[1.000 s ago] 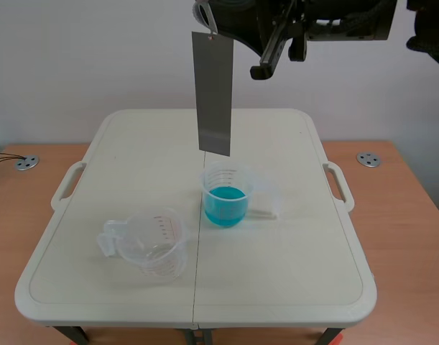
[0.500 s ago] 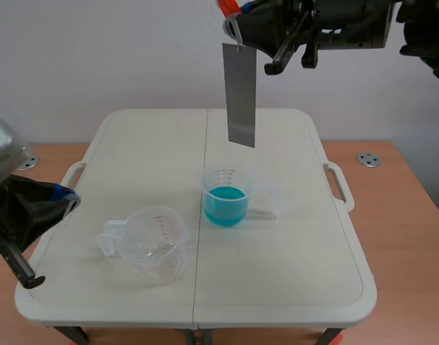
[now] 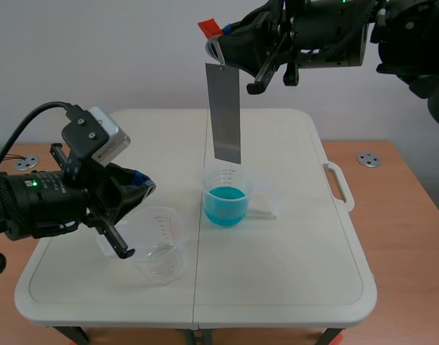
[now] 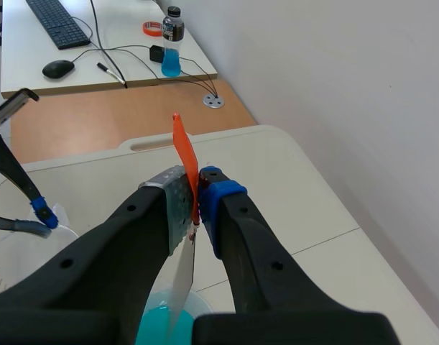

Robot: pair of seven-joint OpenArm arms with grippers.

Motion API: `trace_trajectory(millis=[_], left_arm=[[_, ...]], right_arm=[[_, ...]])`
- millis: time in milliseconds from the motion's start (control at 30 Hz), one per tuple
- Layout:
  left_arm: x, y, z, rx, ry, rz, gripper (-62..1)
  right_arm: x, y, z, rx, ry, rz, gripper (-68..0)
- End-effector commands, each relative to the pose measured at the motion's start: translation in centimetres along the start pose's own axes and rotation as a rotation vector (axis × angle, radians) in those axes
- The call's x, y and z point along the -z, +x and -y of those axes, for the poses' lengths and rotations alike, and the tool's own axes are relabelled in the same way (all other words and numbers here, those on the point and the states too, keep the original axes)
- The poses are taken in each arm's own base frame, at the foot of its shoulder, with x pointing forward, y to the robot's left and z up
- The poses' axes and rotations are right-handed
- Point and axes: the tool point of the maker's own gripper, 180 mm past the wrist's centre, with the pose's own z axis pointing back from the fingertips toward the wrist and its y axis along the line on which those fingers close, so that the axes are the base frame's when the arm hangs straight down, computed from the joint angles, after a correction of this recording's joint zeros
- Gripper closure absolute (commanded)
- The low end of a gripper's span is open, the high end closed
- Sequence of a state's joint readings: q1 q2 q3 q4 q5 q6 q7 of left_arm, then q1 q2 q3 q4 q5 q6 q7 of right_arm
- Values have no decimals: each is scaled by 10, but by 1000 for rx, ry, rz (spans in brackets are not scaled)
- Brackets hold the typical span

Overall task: Hold the metal plate by the orange handle, dip it into the blue solution, take it out and point at it, then put the plate back in the beaker on the left.
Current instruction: 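Point at the plate with the left hand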

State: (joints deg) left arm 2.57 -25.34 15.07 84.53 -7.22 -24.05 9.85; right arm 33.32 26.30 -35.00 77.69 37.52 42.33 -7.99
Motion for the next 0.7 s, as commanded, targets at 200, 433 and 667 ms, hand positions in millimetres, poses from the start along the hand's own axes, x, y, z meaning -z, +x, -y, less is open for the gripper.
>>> trace_trajectory(millis=[200,433,667], left_arm=[[27,19,-12,63,26,32,-62],[51,23,-16,64,31,32,-62],[67,27,-18,112,59,18,-62]], right_arm=[[0,24,3,-37,5,55,-13],[0,24,3,-37,5,55,-13],[0,23,3,-37,5,54,-13]])
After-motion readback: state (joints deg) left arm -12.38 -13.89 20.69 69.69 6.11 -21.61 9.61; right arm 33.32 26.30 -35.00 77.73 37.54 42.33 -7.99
